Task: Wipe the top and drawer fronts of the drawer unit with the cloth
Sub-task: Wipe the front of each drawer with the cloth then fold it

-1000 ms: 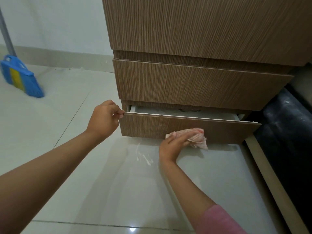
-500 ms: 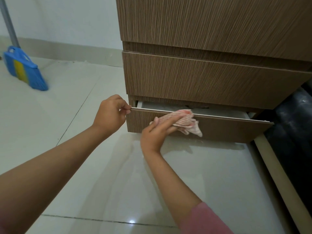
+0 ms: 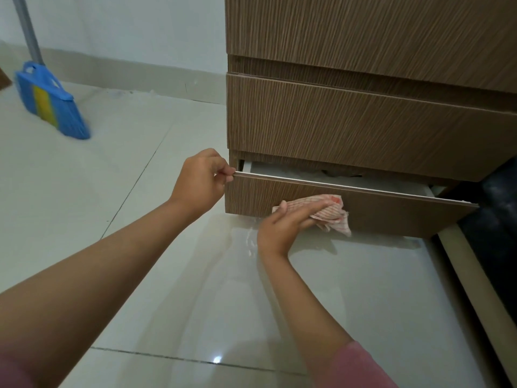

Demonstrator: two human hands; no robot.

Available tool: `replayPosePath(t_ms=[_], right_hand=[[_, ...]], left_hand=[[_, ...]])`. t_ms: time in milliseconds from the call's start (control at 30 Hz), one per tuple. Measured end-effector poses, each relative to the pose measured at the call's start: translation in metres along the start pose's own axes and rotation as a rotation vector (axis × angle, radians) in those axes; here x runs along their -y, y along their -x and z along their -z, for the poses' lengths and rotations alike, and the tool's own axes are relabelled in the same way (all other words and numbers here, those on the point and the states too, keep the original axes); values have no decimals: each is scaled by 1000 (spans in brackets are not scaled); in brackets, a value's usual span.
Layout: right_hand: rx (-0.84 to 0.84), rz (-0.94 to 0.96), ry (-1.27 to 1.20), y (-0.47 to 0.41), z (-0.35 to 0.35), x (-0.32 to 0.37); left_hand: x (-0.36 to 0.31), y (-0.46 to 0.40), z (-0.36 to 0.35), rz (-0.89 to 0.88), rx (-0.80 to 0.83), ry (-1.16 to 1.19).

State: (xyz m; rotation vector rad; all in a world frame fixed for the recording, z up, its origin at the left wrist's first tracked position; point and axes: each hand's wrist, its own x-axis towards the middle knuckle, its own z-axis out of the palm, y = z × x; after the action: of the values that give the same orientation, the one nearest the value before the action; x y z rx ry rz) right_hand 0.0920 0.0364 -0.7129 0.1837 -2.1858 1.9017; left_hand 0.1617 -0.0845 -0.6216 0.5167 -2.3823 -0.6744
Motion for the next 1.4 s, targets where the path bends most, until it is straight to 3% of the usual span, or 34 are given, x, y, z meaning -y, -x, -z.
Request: replayPosePath(t_ms=[167,433,700,967,1400], right_hand=[[48,129,-60,23,-31,36],[166,101,108,60,-65,13],[99,-40,126,21,-21,-22],[47,31,143,-35,29,-28],[160,75,113,-52,46,-19]], left_hand=[[3,-3,4,8,36,11],[2,-9,8,56,83,53],[3,-8,1,66,19,62],[-1,-6,-8,60,-61,12],[-8,-17,-20,163,-130,1]])
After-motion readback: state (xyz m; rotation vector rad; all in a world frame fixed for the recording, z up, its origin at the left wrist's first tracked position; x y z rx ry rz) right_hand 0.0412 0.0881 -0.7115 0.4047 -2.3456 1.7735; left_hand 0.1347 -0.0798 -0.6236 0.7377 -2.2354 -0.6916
